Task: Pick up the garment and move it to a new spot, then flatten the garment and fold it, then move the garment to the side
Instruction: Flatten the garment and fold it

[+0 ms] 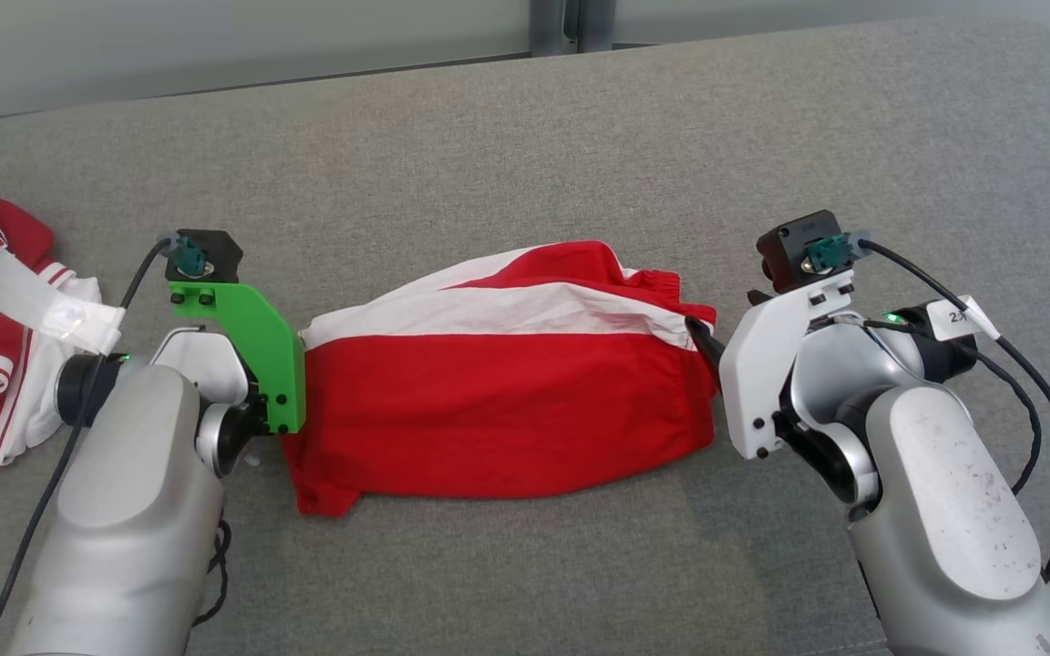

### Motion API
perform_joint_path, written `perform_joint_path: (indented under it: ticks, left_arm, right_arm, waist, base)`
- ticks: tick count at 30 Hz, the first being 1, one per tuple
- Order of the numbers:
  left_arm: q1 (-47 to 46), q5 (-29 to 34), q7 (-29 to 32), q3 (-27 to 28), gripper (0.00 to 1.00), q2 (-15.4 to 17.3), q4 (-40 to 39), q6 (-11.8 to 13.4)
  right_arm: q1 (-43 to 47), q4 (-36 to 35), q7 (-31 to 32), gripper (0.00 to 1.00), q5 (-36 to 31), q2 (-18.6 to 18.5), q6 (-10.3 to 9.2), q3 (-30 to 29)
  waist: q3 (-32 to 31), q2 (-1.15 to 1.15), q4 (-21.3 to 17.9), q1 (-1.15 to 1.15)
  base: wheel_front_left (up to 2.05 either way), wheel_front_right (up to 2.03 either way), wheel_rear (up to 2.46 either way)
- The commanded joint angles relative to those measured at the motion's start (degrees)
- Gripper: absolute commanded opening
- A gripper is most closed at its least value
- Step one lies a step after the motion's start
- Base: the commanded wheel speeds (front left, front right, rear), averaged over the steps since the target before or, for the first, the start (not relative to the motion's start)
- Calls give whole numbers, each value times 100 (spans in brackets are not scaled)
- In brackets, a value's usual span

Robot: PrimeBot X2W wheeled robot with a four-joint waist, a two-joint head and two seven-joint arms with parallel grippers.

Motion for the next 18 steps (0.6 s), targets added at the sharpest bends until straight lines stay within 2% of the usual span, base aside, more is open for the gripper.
perform_joint_path:
  ticks: [1, 6, 11, 13, 15, 16, 18]
  left_arm:
    - [-110, -102, 25, -6, 80, -69, 60, -71]
    - [-179, -156, 7, -38, 78, -111, 161, -119]
    - [-288, -200, -129, -64, 59, -176, 241, -155]
    - [-318, -255, -165, -50, 55, -211, 256, -191]
    - [-345, -314, -192, -31, 56, -243, 265, -201]
    - [-370, -334, -210, -26, 61, -247, 252, -210]
    - [-439, -332, -294, -6, 76, -212, 191, -176]
  right_arm:
    - [-20, -57, 9, 100, -43, -12, -2, -34]
    - [-20, -101, 1, 100, -66, -12, -2, -84]
    - [-53, -132, -19, 100, -76, -12, -2, -125]
    - [-66, -139, -24, 100, -95, -12, -2, -148]
    - [-66, -147, -21, 100, -110, -12, -2, -188]
    - [-65, -153, -17, 100, -116, -12, -2, -212]
    - [-61, -168, -16, 100, -156, -12, -2, -261]
  waist:
    - [79, 0, 0, 0]
    - [170, 0, 30, 0]
    - [289, 0, 56, 0]
    - [317, 0, 74, 0]
    - [338, 0, 91, 0]
    - [346, 0, 102, 0]
    - [353, 0, 126, 0]
  base:
    - [0, 0, 0]
    - [0, 0, 0]
    - [0, 0, 0]
    - [0, 0, 0]
    - [0, 0, 0]
    - [0, 0, 0]
    - [0, 0, 0]
